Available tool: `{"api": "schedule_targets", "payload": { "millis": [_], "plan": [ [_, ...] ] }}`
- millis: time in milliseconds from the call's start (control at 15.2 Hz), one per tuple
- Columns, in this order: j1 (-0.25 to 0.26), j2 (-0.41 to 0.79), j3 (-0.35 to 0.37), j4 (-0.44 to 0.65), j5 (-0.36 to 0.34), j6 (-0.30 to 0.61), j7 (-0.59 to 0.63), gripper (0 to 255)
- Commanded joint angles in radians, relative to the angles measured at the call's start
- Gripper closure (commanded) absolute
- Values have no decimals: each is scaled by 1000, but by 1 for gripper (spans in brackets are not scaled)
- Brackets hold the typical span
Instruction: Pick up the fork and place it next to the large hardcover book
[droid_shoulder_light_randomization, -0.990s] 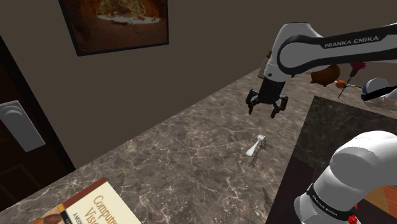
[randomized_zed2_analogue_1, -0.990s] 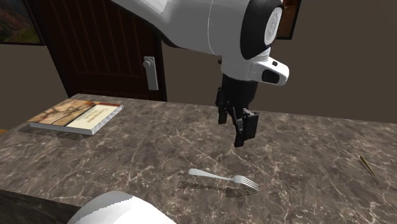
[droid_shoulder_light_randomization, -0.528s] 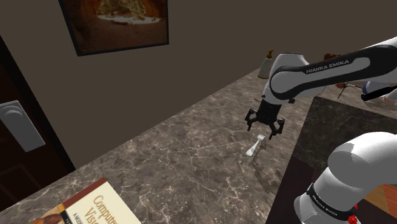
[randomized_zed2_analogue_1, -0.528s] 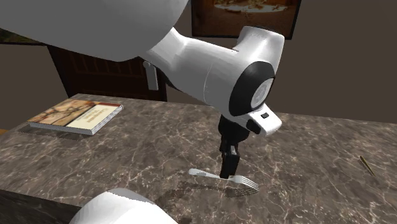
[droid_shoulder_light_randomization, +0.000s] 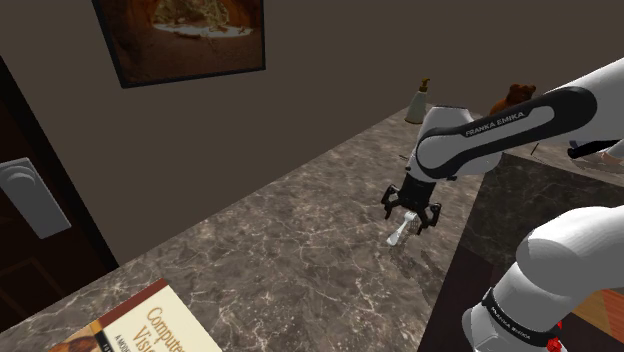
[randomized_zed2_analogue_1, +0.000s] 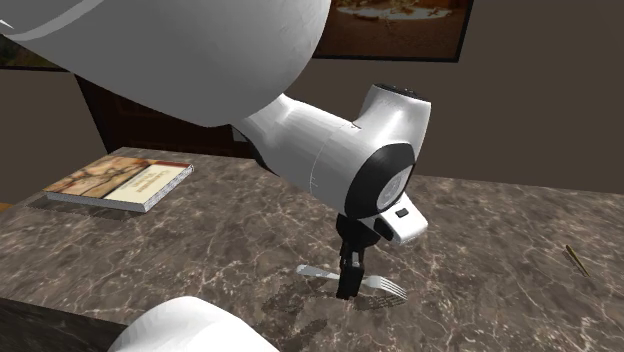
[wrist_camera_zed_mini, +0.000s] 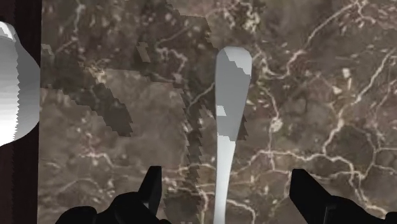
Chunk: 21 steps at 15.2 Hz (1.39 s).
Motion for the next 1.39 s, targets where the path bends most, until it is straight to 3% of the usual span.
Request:
{"api": "schedule_targets", "payload": {
  "millis": [0,396,462,1056,1320],
  "plan": [
    [2,8,1,-6,4,15,-2,0],
    [2,8,1,-6,4,15,-2,0],
    [2,8,1,-6,4,15,-2,255],
    [2,8,1,-6,4,15,-2,255],
    [-5,-49,-7,19,-15,-67,12,255]
  ]
}}
